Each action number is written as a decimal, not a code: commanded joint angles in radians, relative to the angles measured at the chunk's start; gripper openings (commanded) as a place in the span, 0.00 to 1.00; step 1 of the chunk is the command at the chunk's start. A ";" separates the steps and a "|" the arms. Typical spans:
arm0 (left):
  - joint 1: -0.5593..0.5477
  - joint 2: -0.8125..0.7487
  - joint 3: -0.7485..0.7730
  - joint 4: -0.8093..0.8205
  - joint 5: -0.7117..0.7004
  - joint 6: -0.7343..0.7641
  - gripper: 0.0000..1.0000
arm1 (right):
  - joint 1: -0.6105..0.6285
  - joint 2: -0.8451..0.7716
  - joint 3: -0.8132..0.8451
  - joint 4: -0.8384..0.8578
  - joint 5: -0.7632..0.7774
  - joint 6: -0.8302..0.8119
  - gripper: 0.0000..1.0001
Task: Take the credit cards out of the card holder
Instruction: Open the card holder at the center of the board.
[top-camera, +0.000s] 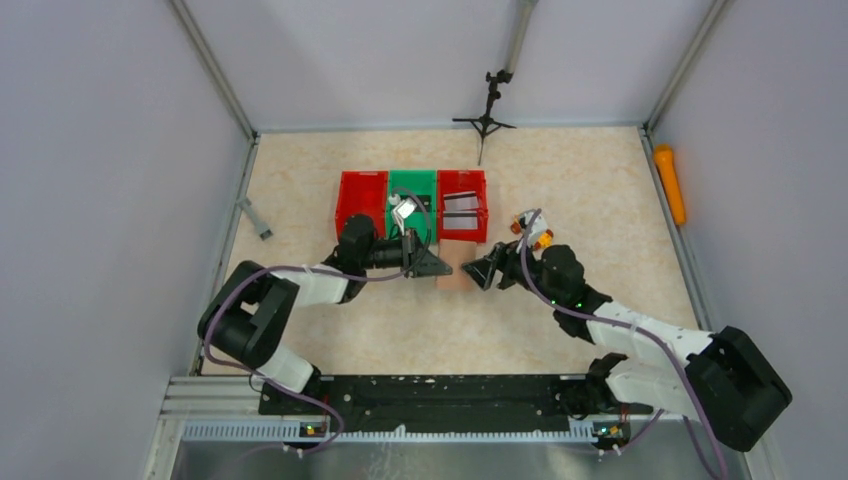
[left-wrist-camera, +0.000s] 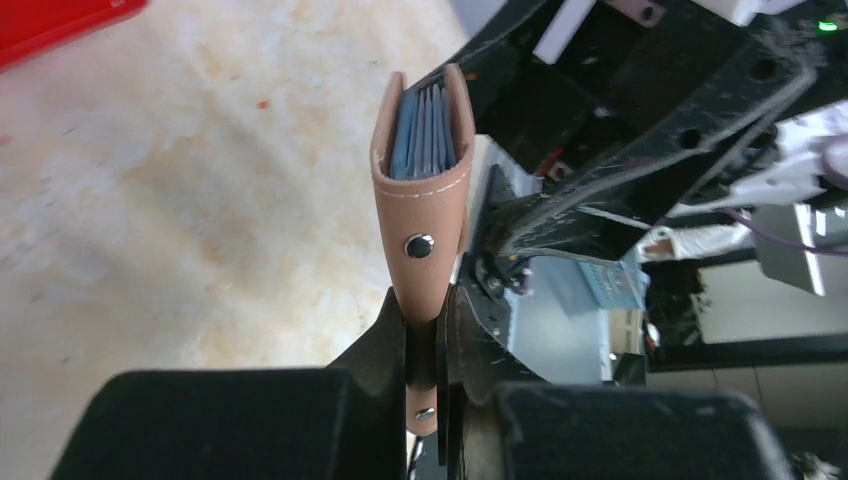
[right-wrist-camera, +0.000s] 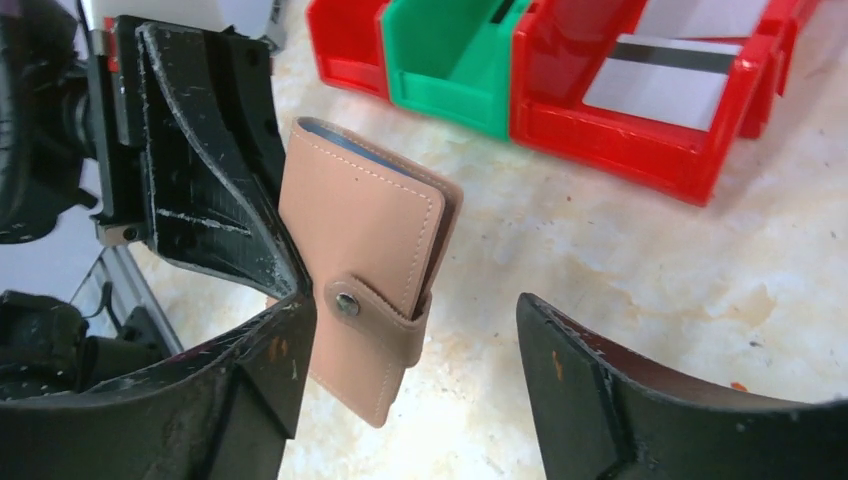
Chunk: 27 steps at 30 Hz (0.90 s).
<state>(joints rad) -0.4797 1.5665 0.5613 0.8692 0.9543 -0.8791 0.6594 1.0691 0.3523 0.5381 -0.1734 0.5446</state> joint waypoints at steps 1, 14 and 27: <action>-0.010 -0.117 0.063 -0.377 -0.220 0.257 0.00 | 0.000 0.009 0.039 -0.041 0.067 -0.018 0.78; -0.081 -0.135 0.127 -0.603 -0.442 0.390 0.00 | 0.109 0.175 0.135 -0.056 0.149 -0.029 0.78; -0.126 -0.158 0.117 -0.550 -0.380 0.401 0.00 | 0.129 0.274 0.181 -0.097 0.213 -0.035 0.62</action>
<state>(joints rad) -0.5995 1.4330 0.6548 0.2474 0.5453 -0.4973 0.7769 1.3045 0.4557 0.4732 -0.0181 0.5240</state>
